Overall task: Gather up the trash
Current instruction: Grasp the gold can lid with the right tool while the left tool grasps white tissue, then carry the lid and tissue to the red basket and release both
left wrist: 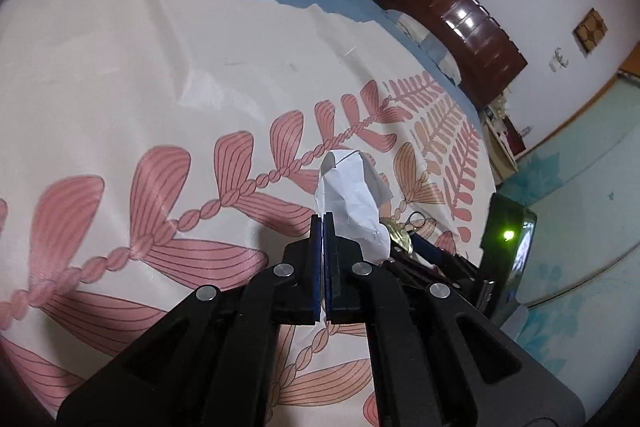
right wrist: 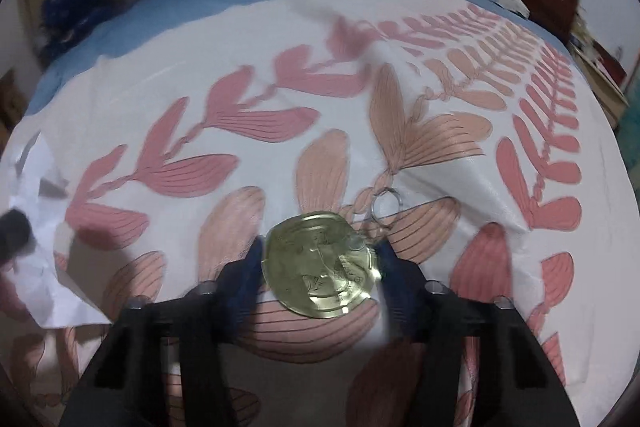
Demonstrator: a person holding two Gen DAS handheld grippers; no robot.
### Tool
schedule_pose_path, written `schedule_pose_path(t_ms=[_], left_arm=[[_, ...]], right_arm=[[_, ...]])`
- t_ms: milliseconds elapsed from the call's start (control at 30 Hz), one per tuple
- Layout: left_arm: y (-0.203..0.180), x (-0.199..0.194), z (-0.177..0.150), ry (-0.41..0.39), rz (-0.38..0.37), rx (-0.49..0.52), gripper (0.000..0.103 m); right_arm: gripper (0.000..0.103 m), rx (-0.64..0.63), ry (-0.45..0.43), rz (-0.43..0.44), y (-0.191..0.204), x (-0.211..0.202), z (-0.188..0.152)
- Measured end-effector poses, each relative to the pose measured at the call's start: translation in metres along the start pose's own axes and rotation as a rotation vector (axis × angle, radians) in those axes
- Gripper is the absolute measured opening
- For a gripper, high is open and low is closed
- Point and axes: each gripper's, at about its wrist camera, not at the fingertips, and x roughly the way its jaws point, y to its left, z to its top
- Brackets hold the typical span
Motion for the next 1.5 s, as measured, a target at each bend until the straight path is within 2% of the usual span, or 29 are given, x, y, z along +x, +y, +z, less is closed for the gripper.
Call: schedule_pose_path(t_ms=[267, 400, 500, 567, 667, 767, 867, 933, 967, 1033, 1067, 1133, 1167, 1200, 1267, 1333, 1367, 1400, 1500], left_arm=[[-0.005, -0.014, 0.004, -0.014, -0.035, 0.010, 0.001], [-0.030, -0.037, -0.012, -0.012, -0.046, 0.100, 0.001], [-0.057, -0.065, -0.041, -0.006, -0.053, 0.196, 0.001], [-0.075, -0.081, -0.061, -0.004, -0.077, 0.238, 0.001], [-0.124, -0.115, -0.112, 0.010, -0.148, 0.324, 0.001], [-0.183, -0.140, -0.164, 0.040, -0.226, 0.424, 0.001], [-0.241, -0.151, -0.212, 0.085, -0.304, 0.511, 0.001], [-0.293, -0.154, -0.251, 0.138, -0.385, 0.584, 0.001], [-0.311, -0.153, -0.266, 0.162, -0.413, 0.605, 0.001], [-0.358, -0.143, -0.310, 0.237, -0.468, 0.664, 0.001], [-0.379, -0.134, -0.335, 0.280, -0.483, 0.696, 0.001], [-0.408, -0.114, -0.376, 0.373, -0.495, 0.735, 0.001], [-0.420, -0.102, -0.397, 0.418, -0.483, 0.757, 0.001], [-0.432, -0.088, -0.424, 0.472, -0.455, 0.788, 0.001], [-0.445, -0.058, -0.473, 0.588, -0.418, 0.817, 0.001], [-0.449, -0.028, -0.530, 0.702, -0.371, 0.877, 0.001], [-0.447, -0.019, -0.551, 0.734, -0.353, 0.902, 0.001], [-0.440, -0.002, -0.584, 0.801, -0.321, 0.944, 0.001], [-0.424, 0.026, -0.623, 0.912, -0.201, 0.966, 0.001]], right_arm=[[0.053, 0.107, -0.068, 0.068, -0.021, -0.024, -0.009], [0.053, 0.118, -0.152, 0.131, -0.033, -0.088, -0.031], [0.053, 0.116, -0.233, 0.169, -0.049, -0.172, -0.069], [0.053, 0.122, -0.291, 0.182, -0.069, -0.245, -0.109], [0.054, 0.126, -0.346, 0.176, -0.099, -0.325, -0.166], [0.054, 0.177, -0.373, 0.124, -0.152, -0.414, -0.253], [0.054, 0.253, -0.350, 0.029, -0.206, -0.467, -0.326], [0.054, 0.290, -0.318, -0.043, -0.239, -0.489, -0.369], [0.054, 0.308, -0.308, -0.075, -0.253, -0.496, -0.385], [0.054, 0.393, -0.262, -0.157, -0.297, -0.509, -0.439], [0.054, 0.426, -0.243, -0.178, -0.310, -0.509, -0.456], [0.054, 0.545, -0.188, -0.228, -0.347, -0.506, -0.517], [0.054, 0.573, -0.165, -0.240, -0.356, -0.502, -0.536], [0.054, 0.612, -0.128, -0.264, -0.367, -0.491, -0.568], [0.054, 0.667, -0.014, -0.294, -0.382, -0.462, -0.623], [0.054, 0.796, 0.083, -0.253, -0.391, -0.430, -0.685], [0.054, 0.823, 0.106, -0.243, -0.392, -0.422, -0.699], [0.054, 0.849, 0.128, -0.229, -0.390, -0.411, -0.716], [0.054, 0.886, 0.180, -0.183, -0.381, -0.386, -0.742]])
